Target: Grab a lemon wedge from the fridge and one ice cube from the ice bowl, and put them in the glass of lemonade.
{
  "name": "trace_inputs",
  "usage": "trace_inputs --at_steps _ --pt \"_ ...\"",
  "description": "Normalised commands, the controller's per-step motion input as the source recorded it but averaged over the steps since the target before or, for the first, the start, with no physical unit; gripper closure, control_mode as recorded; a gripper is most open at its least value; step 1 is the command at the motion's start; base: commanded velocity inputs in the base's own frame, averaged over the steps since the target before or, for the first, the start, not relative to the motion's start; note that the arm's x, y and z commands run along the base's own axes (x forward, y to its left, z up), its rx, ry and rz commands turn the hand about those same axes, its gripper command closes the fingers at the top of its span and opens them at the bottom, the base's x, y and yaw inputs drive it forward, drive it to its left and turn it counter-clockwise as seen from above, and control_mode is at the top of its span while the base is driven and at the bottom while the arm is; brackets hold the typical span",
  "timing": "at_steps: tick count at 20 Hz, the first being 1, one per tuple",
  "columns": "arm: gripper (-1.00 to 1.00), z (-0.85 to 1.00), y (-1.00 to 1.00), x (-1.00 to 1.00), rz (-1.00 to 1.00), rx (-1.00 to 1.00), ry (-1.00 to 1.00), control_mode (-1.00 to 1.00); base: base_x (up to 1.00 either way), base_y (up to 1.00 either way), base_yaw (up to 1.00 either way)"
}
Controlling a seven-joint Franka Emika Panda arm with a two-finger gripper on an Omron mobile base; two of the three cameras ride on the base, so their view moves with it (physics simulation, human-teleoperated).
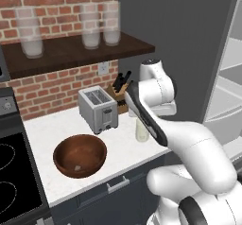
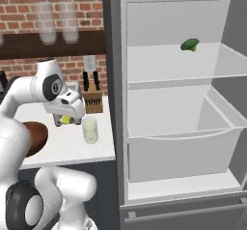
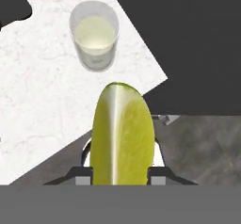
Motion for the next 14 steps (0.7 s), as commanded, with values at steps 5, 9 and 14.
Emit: trace_inputs --at_steps 5,9,14 --pt "1.0 -0.1 0.0 0.52 0.0 0.0 0.01 -1.0 0.0 0.0 0.0" --pt "1.0 -0.32 -0.04 0.44 0.0 0.03 0.0 -1.0 0.0 0.0 0.0" --pt "1.0 -0.42 -0.12 0.26 -0.04 0.14 0.01 -1.0 0.0 0.0 0.0"
